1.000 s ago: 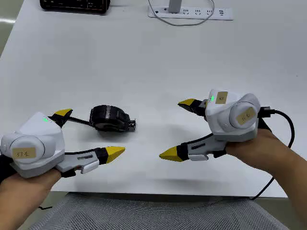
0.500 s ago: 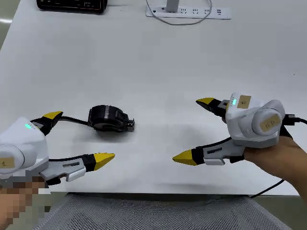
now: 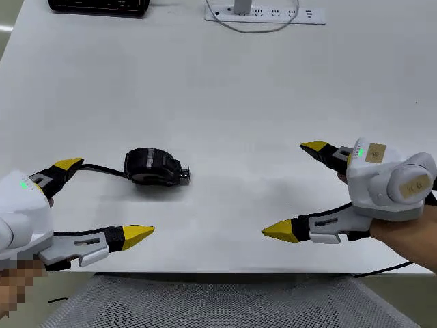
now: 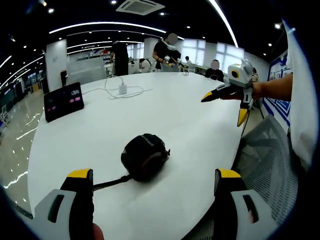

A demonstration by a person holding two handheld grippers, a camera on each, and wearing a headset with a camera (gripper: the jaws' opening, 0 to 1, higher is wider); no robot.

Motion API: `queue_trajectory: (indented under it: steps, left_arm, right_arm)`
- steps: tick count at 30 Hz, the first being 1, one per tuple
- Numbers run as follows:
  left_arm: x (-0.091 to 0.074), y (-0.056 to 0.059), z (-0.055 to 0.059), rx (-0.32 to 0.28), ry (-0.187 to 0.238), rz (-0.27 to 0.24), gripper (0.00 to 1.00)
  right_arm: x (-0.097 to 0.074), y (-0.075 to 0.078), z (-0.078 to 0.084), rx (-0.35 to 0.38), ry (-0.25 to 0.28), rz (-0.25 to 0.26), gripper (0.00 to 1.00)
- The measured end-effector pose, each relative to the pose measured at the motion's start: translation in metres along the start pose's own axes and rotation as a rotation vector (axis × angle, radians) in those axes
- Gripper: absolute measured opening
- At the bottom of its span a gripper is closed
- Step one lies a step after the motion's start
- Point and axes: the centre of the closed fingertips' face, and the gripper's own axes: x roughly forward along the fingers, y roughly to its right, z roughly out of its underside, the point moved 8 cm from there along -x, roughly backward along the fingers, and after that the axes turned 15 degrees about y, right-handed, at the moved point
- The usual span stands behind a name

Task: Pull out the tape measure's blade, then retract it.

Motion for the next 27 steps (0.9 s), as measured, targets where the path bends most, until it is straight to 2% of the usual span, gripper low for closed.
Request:
queue_trajectory:
  steps: [5,10,18,27]
  left_arm:
    - [-0.007,0.003,0.0,0.032,-0.018,0.024,0.99]
    - [-0.015,0.001,0.002,0.039,-0.031,0.034,0.99]
    - [-0.025,-0.002,0.004,0.054,-0.047,0.04,0.99]
    - [-0.029,-0.003,0.001,0.072,-0.056,0.037,0.99]
  right_arm:
    - [-0.013,-0.002,0.003,-0.003,-0.008,0.017,0.99]
    - [-0.026,-0.001,0.01,0.001,-0.019,0.045,0.99]
    - [-0.047,0.0,0.016,-0.009,-0.03,0.109,0.99]
    - [-0.064,-0.002,0.016,-0.01,-0.043,0.144,0.99]
